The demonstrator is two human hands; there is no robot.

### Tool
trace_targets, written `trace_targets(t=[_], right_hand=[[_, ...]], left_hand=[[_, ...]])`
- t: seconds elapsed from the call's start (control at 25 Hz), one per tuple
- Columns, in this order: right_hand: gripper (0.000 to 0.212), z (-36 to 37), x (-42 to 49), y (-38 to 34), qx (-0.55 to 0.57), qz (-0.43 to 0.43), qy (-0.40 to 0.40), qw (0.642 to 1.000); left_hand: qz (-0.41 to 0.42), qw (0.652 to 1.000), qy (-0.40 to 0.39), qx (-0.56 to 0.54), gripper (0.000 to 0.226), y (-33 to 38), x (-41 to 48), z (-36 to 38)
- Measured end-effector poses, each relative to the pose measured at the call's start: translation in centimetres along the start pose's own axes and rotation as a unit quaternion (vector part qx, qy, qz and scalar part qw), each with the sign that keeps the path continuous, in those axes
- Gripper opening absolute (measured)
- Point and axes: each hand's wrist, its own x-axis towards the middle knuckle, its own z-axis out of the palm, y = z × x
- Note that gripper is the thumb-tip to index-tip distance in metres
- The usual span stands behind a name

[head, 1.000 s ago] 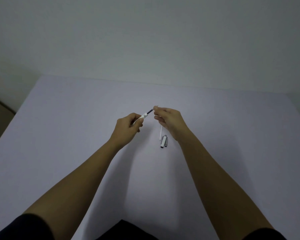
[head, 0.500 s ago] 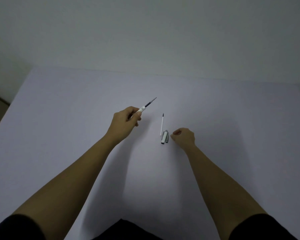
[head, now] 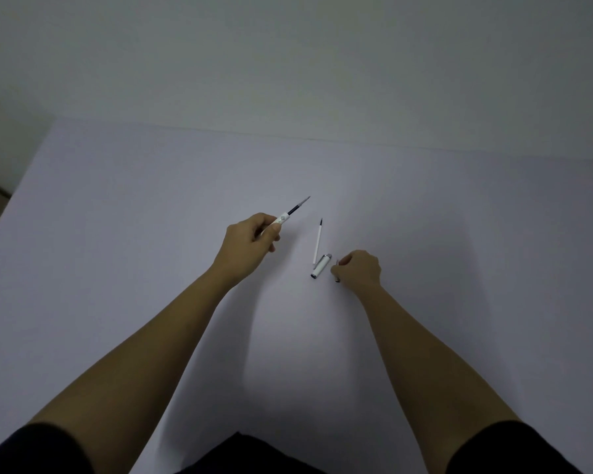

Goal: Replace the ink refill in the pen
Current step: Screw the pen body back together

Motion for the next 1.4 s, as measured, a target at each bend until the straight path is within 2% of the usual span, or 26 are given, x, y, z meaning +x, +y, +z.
trace_targets(t=[0.04,0.12,0.2,0.24,0.36,0.48,0.92,1.16,1.4], right_hand=[[0.012,0.0,0.1,0.1,0.030,0.005,-0.002,1.000],[0.016,-0.5,0.1,-0.2,0.198,0.019,-0.027,0.980],[0.012,-1.5,0.0,-1.0,0.380,0.022,-0.064,0.923],[0.008,-2.0,-0.1,-1.5,0.432,0.015,-0.078,0.898],[0.004,-3.4,-0.7,-2.9,0.523,-0.015,-0.115,0.845],[0.003,-3.8,-1.3,-3.7,0.557,-0.038,-0.134,0.819],[0.005,-3.7,-3.4,-5.0,0.545,-0.085,-0.169,0.817],[0.011,-3.6,-4.5,-5.4,0.521,-0.110,-0.158,0.832],[0.007,-3.2,-5.5,-5.2,0.433,-0.170,-0.181,0.866]], left_hand=[[-0.001,1.000,-0.002,0.000,0.016,-0.1,-0.1,-0.1],[-0.001,1.000,-0.010,0.002,0.015,-0.4,-0.4,-0.3],[0.002,1.000,-0.022,0.010,0.014,-0.8,-0.9,-0.4],[0.002,0.999,-0.030,0.015,0.014,-1.0,-1.1,-0.4],[-0.005,0.998,-0.053,0.031,0.017,-1.5,-1.7,-0.2],[-0.003,0.997,-0.061,0.044,0.018,-1.5,-2.3,-0.1],[0.014,0.998,-0.047,0.046,0.018,-0.6,-3.1,-0.6],[0.016,0.998,-0.050,0.044,0.017,-0.2,-3.1,-0.8],[0.044,0.995,-0.073,0.045,0.014,0.4,-3.1,-1.2]])
